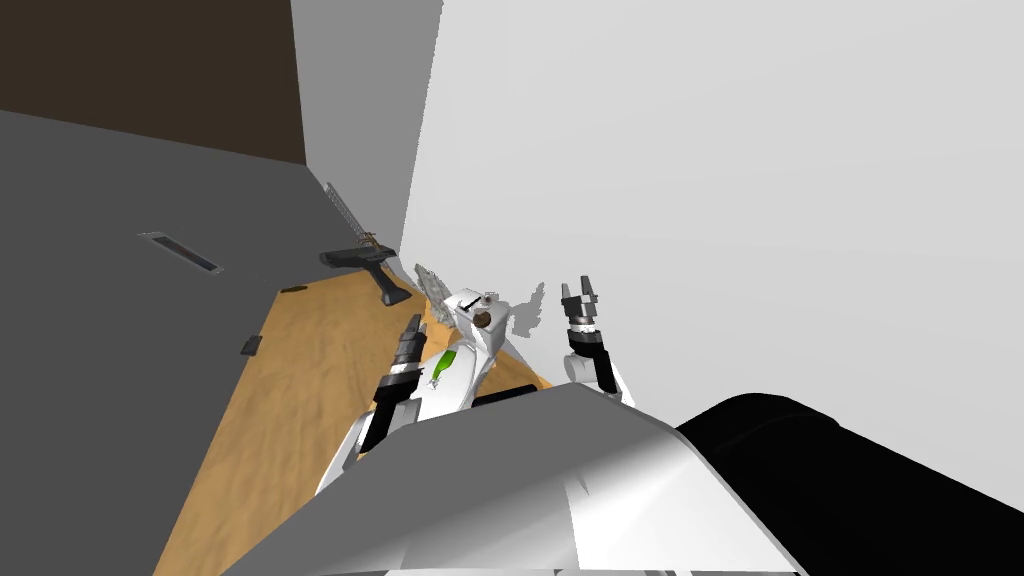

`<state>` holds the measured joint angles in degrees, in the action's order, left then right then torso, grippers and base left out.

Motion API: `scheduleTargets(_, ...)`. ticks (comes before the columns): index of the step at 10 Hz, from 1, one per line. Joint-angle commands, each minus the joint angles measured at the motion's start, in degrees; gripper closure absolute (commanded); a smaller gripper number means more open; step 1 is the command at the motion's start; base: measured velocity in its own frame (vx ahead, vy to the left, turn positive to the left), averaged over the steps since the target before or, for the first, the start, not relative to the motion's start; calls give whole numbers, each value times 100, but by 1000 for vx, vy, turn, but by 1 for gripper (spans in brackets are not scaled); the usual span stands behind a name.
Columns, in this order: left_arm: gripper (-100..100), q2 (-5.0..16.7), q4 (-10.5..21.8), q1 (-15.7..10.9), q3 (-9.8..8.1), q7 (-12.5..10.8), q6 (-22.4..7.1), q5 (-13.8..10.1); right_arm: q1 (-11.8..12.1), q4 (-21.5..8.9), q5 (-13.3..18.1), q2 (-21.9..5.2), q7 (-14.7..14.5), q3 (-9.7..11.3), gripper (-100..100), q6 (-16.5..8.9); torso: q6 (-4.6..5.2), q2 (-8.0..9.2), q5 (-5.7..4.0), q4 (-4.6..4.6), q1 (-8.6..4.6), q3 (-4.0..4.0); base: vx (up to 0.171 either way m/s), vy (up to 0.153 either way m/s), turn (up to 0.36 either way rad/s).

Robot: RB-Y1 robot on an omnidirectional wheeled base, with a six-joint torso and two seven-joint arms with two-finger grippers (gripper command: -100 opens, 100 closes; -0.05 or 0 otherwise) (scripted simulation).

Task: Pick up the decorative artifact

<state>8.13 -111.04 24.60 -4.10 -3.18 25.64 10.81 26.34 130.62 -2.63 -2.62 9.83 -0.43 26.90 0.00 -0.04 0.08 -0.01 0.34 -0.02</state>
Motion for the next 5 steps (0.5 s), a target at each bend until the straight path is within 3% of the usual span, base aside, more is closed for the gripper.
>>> scheduleTargets(1,-100,15,215,-73,-25,-21,-24,38,0,0,0,0,0,0,0,0,0,0,0,0,0,0,8,74,-32)
scheduleTargets(5,-100,30,680,-227,-57,-57,-55,81,0,0,0,0,0,0,0,0,0,4,-3,1,-14,2,-4,49,-33)
